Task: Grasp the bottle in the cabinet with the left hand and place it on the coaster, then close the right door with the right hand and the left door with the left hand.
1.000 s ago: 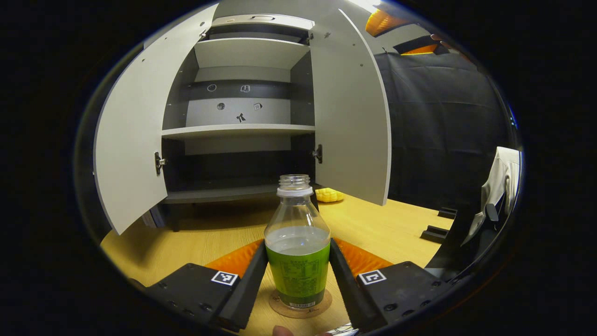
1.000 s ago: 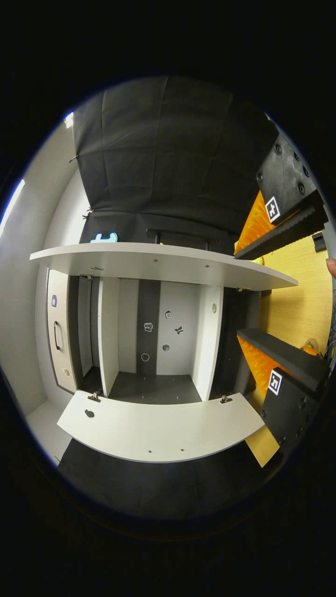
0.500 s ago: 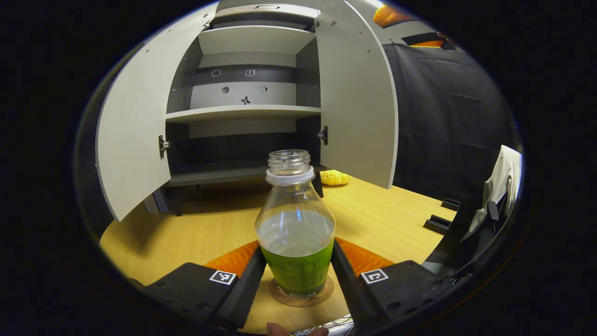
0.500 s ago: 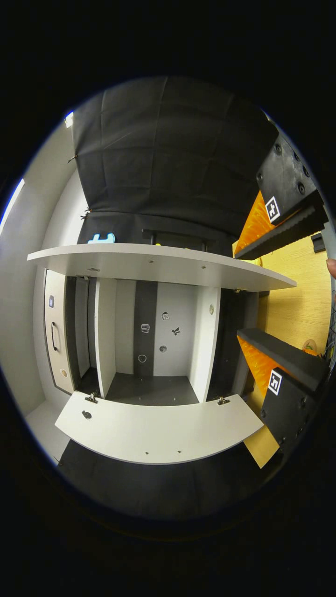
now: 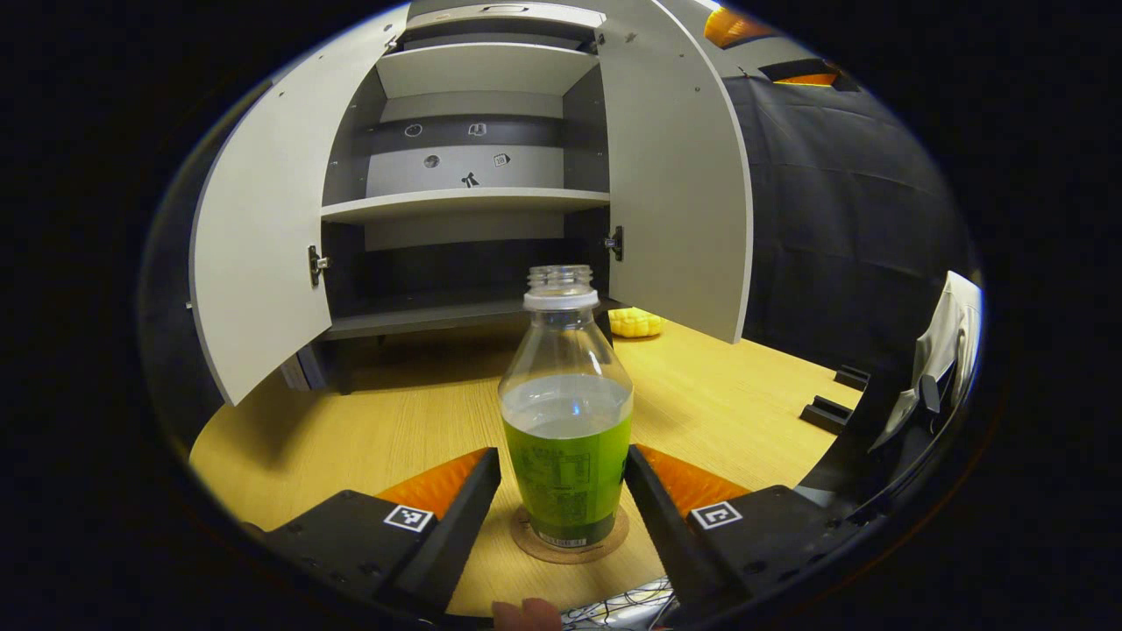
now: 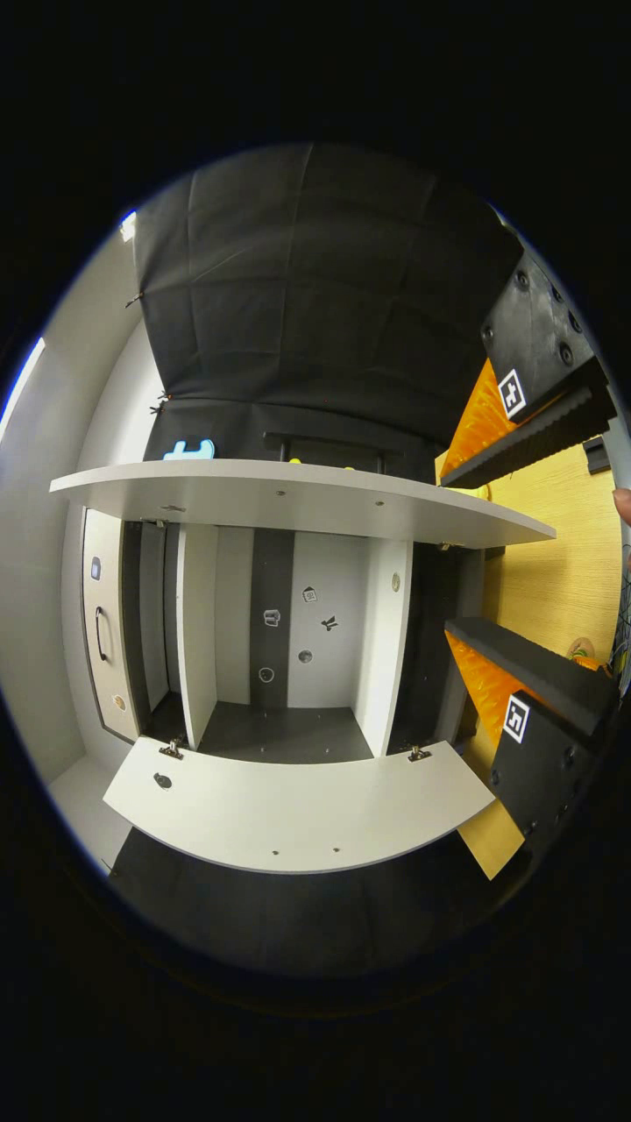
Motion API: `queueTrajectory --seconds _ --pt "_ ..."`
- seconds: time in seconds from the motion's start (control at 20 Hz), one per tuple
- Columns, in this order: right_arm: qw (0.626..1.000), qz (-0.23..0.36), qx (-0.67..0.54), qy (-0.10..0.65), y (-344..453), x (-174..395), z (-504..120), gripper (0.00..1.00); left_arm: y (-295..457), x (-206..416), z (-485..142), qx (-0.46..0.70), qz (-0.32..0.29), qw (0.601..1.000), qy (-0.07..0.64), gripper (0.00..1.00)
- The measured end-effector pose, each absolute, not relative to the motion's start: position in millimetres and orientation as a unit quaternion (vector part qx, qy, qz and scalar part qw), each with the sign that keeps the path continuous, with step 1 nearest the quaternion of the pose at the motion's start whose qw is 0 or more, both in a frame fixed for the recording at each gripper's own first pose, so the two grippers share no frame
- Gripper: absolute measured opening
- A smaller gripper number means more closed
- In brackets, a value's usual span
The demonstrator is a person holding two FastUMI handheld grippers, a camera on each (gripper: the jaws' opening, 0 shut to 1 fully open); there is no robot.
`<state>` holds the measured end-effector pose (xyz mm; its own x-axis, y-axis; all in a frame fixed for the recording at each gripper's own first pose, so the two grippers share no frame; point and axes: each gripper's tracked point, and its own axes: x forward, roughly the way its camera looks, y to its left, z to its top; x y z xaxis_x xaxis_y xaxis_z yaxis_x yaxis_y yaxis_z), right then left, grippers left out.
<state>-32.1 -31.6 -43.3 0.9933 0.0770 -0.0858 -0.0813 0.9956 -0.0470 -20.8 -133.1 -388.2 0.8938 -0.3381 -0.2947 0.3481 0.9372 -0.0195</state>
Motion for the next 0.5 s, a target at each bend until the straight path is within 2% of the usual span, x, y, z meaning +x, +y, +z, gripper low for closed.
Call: queueTrajectory --seconds 0.1,0.5 --pt "0.998 0.038 -0.025 0.041 -33 -33 -43 0.98 -136 -26 -388 0.022 -0.183 0.971 0.151 0.92" --pt "0.999 0.03 -0.022 0.038 -41 -33 -44 0.98 -129 -51 -384 0.013 -0.181 0.968 0.173 0.91"
